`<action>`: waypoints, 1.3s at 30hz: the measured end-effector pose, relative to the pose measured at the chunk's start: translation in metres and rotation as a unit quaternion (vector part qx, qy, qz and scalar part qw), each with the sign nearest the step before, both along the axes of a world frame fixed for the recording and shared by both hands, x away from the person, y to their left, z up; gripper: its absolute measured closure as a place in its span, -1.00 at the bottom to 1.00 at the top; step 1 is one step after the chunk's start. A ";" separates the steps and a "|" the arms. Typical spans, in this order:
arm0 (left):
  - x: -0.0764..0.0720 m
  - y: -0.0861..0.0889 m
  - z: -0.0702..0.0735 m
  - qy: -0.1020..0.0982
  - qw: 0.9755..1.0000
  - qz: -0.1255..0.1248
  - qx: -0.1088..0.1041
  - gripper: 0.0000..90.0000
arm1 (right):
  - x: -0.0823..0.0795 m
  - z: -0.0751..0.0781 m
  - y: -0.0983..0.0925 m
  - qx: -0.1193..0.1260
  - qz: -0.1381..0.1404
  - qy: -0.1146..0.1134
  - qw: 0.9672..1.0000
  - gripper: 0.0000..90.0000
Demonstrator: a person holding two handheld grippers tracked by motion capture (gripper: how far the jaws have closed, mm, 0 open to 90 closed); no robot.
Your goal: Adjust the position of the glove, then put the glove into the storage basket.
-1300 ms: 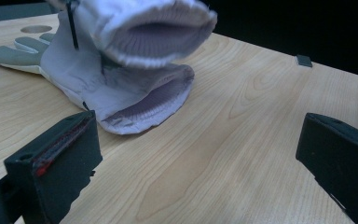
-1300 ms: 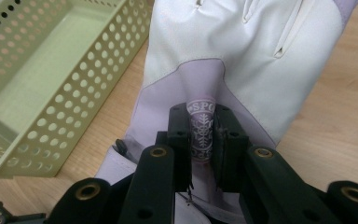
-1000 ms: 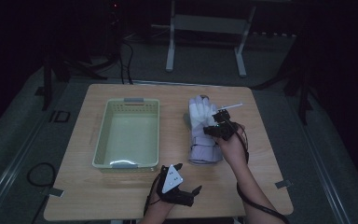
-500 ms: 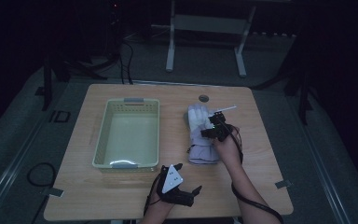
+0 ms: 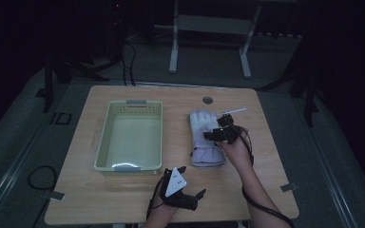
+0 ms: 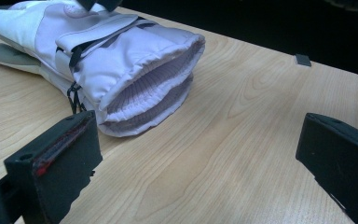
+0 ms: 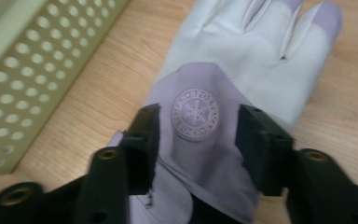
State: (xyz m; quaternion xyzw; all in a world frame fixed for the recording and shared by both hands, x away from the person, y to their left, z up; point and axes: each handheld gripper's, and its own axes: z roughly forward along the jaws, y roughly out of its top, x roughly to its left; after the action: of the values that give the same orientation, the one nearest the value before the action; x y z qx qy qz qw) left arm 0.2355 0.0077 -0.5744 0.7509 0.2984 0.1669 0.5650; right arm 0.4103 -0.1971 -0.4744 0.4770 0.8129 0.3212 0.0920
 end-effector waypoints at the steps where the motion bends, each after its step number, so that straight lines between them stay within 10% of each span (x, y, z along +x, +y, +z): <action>1: 0.000 0.000 0.000 0.001 1.000 0.000 0.000 -1.00 | -0.001 0.001 -0.003 0.003 0.006 -0.005 1.000 -0.14; 8: 0.001 -0.002 0.000 0.004 1.000 0.002 -0.009 -1.00 | -0.009 0.006 -0.023 0.022 0.068 -0.029 0.997 -0.63; 19: 0.001 -0.018 0.026 0.014 0.999 -0.049 0.009 -1.00 | -0.022 0.011 -0.053 0.035 0.148 -0.066 0.986 -0.62; 27: 0.024 -0.020 0.064 0.070 0.997 -0.035 -0.008 -1.00 | -0.026 0.015 -0.067 0.017 0.140 -0.070 0.987 -0.72; 33: 0.053 -0.020 0.084 0.052 0.998 -0.022 -0.002 -1.00 | -0.025 0.016 -0.072 0.022 0.134 -0.090 0.987 -0.71; 39: 0.091 -0.021 0.103 0.057 0.998 0.031 0.020 -1.00 | -0.017 0.023 -0.079 0.030 0.108 -0.111 0.988 -0.24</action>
State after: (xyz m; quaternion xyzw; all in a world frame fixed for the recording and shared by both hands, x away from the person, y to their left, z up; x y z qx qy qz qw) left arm 0.3269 -0.0135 -0.4712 0.7604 0.3502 0.1473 0.5267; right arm 0.3930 -0.2764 -0.4512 0.3506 0.8345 0.4041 0.1321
